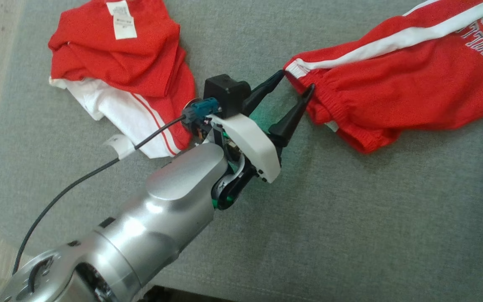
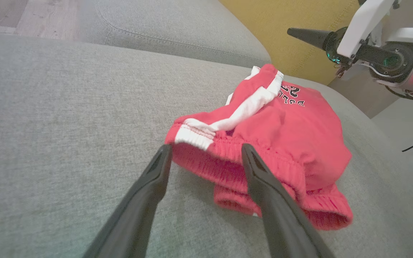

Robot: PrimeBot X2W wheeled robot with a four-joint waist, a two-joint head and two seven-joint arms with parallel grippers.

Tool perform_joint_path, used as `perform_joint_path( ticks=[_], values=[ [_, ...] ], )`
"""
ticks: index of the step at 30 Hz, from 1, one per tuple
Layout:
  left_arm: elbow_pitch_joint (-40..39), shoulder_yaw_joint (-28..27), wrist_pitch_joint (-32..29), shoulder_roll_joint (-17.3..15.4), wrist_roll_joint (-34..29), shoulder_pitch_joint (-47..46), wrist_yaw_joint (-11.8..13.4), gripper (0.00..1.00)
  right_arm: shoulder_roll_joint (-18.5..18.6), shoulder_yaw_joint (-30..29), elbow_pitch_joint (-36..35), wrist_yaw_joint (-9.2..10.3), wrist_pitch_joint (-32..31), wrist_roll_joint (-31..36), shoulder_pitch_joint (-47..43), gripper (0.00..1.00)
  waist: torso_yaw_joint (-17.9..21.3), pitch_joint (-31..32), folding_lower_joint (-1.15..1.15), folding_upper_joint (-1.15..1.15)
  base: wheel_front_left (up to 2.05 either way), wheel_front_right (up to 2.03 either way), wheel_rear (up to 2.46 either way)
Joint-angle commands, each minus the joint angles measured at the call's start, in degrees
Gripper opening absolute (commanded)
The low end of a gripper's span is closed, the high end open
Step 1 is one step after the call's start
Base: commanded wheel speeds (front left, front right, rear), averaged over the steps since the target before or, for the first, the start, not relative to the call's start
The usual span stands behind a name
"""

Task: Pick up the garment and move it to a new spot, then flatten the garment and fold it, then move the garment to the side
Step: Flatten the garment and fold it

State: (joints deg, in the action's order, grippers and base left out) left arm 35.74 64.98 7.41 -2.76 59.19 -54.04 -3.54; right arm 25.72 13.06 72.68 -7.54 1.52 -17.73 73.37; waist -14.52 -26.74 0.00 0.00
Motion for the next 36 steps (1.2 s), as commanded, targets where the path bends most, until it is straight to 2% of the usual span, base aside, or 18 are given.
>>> perform_joint_path(
  ticks=[1, 9, 12, 14, 18, 22, 26, 29, 36],
  values=[
    [-0.5, -0.9, 0.7, -0.3, 0.4, -1.4, 0.1, 1.00, -1.1, -0.1, -1.0, 0.05, 1.3, 0.2, 0.8, 1.00, 0.7, 1.3, 0.00, 0.00, 0.00, 0.00, 0.00],
    [2.5, -2.5, 4.1, -0.6, 1.1, 0.5, 2.1, 1.00, -4.9, -1.5, -1.1, 0.05, 7.6, -2.9, -3.8, 1.00, 3.3, 7.4, 0.00, 0.00, 0.00, 0.00, 0.00],
    [3.2, -4.3, 6.2, -2.4, 0.4, 1.3, 3.8, 1.00, -6.9, -1.4, -3.1, 0.05, 10.0, -5.9, -7.0, 1.00, 4.7, 10.2, 0.00, 0.00, 0.00, 0.00, 0.00],
    [3.0, -5.5, 7.3, -4.6, -3.1, 1.1, 6.2, 1.00, -8.6, -1.4, -6.0, 0.05, 11.1, -9.4, -9.4, 1.00, 5.7, 11.9, 0.00, 0.00, 0.00, 0.00, 0.00],
    [-3.3, -15.4, 7.5, -8.5, -10.8, 4.6, 11.6, 1.00, -9.7, 2.0, -14.3, 0.05, 12.6, -14.0, -15.5, 1.00, 7.2, 14.6, 0.00, 0.00, 0.00, 0.00, 0.00],
    [-11.0, -24.9, 7.6, -11.8, -19.3, 12.6, 14.6, 1.00, -10.8, 3.7, -22.9, 0.05, 13.3, -18.5, -22.6, 1.00, 9.2, 16.8, 0.00, 0.00, 0.00, 0.00, 0.00],
    [-17.8, -32.9, 7.6, -13.7, -26.1, 21.6, 15.7, 1.00, -12.8, 3.6, -31.9, 0.05, 13.4, -19.6, -31.2, 1.00, 11.0, 18.9, 0.00, 0.00, 0.00, 0.00, 0.00],
    [-21.9, -39.1, 7.6, -13.3, -28.9, 29.6, 16.4, 1.00, -14.6, 1.7, -38.3, 0.05, 13.5, -17.6, -38.4, 1.00, 12.2, 19.9, 0.00, 0.00, 0.00, 0.00, 0.00],
    [-26.8, -45.4, 7.6, -10.4, -35.7, 43.3, 13.2, 1.00, -20.2, -3.8, -48.1, 0.05, 13.5, -7.8, -55.4, 1.00, 13.2, 21.6, 0.00, 0.00, 0.00, 0.00, 0.00]
  ],
)
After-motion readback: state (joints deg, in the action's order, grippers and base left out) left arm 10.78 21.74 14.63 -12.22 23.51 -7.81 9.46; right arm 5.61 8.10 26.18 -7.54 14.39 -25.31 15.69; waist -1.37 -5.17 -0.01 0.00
